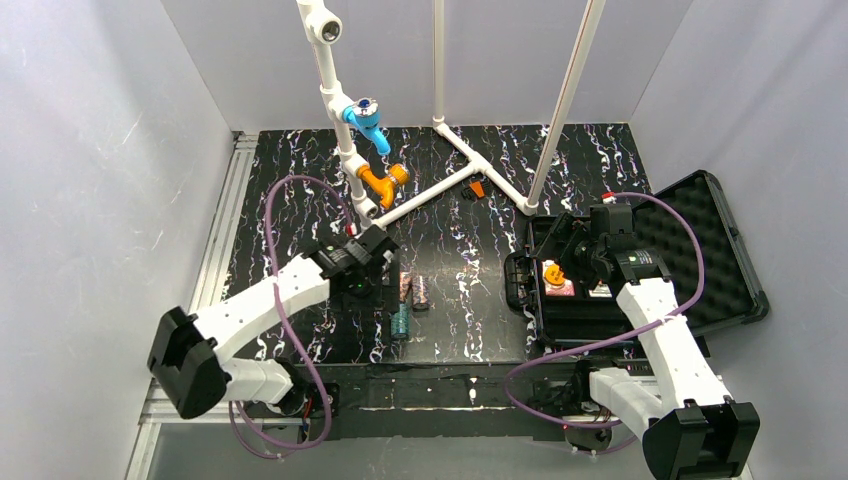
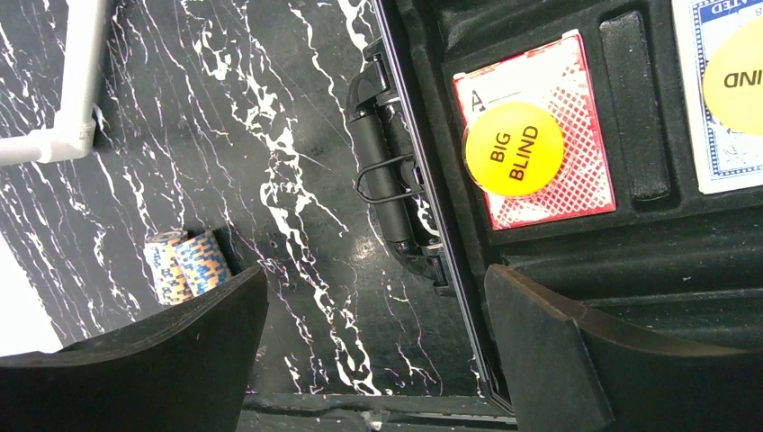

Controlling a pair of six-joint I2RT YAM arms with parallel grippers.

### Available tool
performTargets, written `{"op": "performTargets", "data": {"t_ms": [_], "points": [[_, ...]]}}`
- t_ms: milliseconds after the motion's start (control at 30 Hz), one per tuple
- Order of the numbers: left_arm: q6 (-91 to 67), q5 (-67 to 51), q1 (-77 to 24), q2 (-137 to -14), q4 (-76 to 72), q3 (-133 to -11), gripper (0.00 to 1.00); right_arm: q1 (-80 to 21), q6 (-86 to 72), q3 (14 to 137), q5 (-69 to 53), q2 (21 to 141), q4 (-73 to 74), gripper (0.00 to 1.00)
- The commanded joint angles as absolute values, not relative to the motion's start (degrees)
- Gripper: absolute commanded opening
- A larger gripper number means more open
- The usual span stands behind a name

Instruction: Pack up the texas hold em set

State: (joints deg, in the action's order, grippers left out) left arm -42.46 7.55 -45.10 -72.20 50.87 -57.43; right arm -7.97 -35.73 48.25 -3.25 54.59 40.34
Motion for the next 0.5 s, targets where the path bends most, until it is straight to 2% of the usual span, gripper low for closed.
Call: {"op": "performTargets", "data": {"t_ms": [0, 467], "points": [[-47.88, 14.00, -48.85, -75.94, 50.00, -60.09, 0.87, -8.26, -35.04, 48.62, -4.71, 53.64, 37.50, 0.98], [-51.28, 13.71, -50.21, -86.57, 42.71, -58.22, 0.83, -8.26, -32.79, 47.76, -5.65, 55.66, 36.54, 0.98]]}}
